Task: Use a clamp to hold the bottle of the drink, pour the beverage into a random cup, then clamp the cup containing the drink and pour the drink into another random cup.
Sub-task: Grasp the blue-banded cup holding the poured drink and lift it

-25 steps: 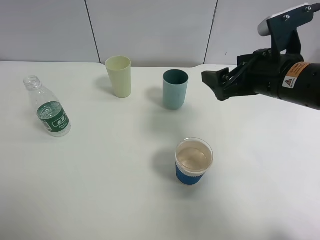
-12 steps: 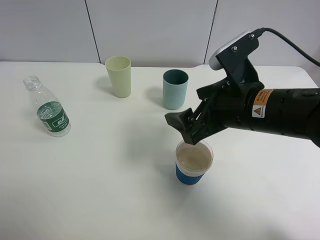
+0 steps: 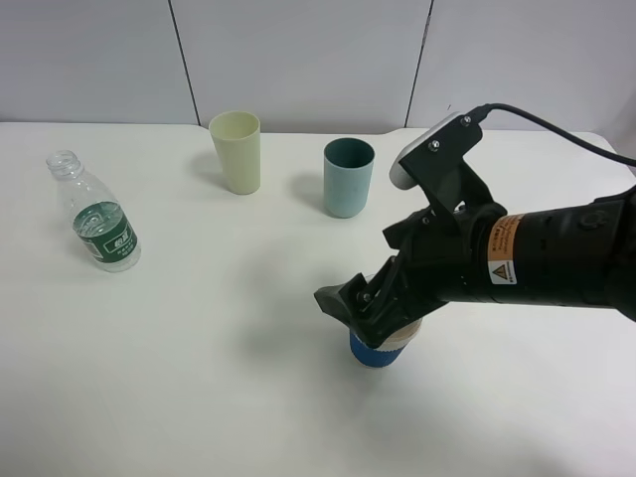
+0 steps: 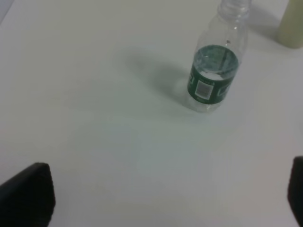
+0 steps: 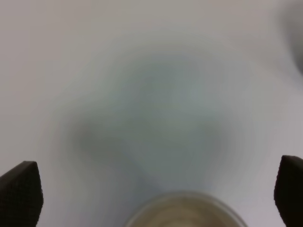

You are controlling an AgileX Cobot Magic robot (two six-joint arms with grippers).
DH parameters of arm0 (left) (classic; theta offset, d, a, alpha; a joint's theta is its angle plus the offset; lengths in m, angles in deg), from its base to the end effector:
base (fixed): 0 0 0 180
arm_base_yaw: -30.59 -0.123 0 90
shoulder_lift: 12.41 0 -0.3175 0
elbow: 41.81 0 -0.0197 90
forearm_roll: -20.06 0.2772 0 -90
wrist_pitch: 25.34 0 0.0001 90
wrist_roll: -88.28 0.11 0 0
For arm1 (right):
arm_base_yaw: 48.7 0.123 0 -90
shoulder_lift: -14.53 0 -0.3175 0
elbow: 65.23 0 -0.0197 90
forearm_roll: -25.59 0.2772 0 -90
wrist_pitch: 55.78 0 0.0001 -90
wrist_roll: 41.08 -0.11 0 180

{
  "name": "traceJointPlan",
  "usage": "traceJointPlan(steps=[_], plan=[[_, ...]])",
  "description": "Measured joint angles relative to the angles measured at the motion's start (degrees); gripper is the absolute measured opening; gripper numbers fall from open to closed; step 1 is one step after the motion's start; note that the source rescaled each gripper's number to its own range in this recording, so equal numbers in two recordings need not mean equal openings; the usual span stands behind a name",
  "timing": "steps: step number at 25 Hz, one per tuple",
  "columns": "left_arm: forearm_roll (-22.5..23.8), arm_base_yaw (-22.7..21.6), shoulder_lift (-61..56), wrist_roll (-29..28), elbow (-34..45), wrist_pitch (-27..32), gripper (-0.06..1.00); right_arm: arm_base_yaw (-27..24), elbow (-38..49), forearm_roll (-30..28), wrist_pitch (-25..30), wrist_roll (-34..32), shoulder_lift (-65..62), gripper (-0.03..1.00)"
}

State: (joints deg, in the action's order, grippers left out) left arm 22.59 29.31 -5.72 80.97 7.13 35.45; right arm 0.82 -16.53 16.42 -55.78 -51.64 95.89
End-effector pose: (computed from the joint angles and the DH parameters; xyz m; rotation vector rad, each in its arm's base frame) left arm 0.0007 0.0043 0.2838 -0.1545 2.0253 -0.0136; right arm 0.1696 0.1987 0.2027 -0.9434 2.1125 0.4631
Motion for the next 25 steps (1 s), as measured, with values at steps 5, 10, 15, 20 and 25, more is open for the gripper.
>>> traceJointPlan(steps=[5, 10, 15, 20, 25], plan=[[0.00, 0.00, 0.00, 0.00, 0.00, 0.00, 1.00, 0.00, 0.00, 0.00, 1.49, -0.67, 0.00, 1.00], [0.00, 0.00, 0.00, 0.00, 0.00, 0.00, 1.00, 0.00, 0.00, -1.02, 4.58, -1.27, 0.00, 1.00], [0.00, 0.00, 0.00, 0.00, 0.00, 0.00, 1.00, 0.00, 0.00, -1.47, 6.78, -1.33, 0.00, 1.00], [0.00, 0.00, 0.00, 0.00, 0.00, 0.00, 1.00, 0.00, 0.00, -1.47, 9.01, -1.99, 0.00, 1.00], [0.00, 0.00, 0.00, 0.00, 0.00, 0.00, 1.00, 0.00, 0.00, -1.47, 11.72, -3.55, 0.00, 1.00]])
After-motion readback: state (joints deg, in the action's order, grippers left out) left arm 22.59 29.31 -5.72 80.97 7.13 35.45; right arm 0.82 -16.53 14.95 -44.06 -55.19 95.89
